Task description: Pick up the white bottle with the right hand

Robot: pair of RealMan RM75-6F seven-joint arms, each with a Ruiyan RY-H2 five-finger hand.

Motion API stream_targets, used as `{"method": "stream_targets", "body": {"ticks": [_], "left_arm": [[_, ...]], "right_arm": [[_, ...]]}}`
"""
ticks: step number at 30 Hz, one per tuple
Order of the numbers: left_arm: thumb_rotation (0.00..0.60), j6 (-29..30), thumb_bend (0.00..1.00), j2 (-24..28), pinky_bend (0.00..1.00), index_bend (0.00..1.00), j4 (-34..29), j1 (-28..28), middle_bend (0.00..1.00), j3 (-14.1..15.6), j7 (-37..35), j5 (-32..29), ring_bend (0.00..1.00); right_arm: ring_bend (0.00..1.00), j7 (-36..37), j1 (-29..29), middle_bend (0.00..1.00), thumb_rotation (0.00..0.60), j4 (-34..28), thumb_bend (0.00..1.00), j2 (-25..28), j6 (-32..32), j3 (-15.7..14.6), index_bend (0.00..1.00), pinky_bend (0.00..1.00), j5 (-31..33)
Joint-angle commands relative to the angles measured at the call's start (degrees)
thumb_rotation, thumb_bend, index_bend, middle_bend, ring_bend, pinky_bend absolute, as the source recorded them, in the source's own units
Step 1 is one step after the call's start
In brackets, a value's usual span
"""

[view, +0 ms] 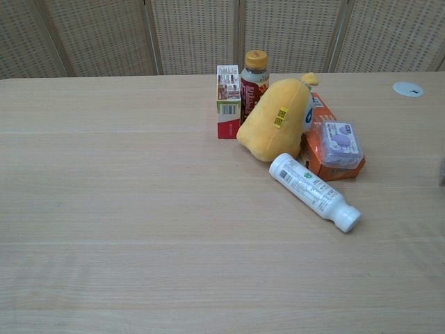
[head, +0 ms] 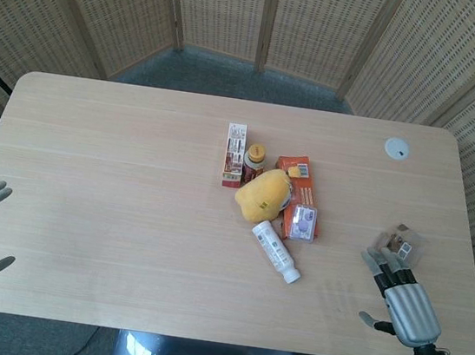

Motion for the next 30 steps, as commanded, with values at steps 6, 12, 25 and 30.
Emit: {"method": "stream_targets", "body": {"ticks": [6,12,25,30], "left_arm": [[0.6,0.4,0.06,0.12,0.0,0.09,-0.07,0.17,0.0,-0.09,-0.22,0.03,0.0],[0.6,-0.2,0.07,-0.18,0.0,0.09,0.06,-0.05,0.0,-0.29,0.13,-0.54,0.0],[0.6,-0.4,0.07,-0.41,0.0,0.09,0.26,-0.06,0.0,-0.61,0.46,-1.33,0.0],[0.6,-0.7,0.06,-0.51,0.0,0.09,0.51,-0.2,0.0,-0.88,0.39,-1.9,0.0]], "right_arm": [[0.0,-0.78,0.17,0.0,0.6,-0.23,0.0,-0.84,-0.78,-0.23,0.0,0.13,-0.11],[0.0,-1.43,0.64,0.0,0.6,-1.47,0.0,-4.52,-2.05,0.01,0.0,0.1,0.21],[0.0,-2.83,6.92,0.15,0.6,1.75,0.0,-15.21,-12.03,3.05,0.05,0.1,3.94],[0.05,-3.05,6.37,0.26,0.6,2.84,0.0,-17.84,-11.04,1.75,0.09,0.1,3.32]]}}
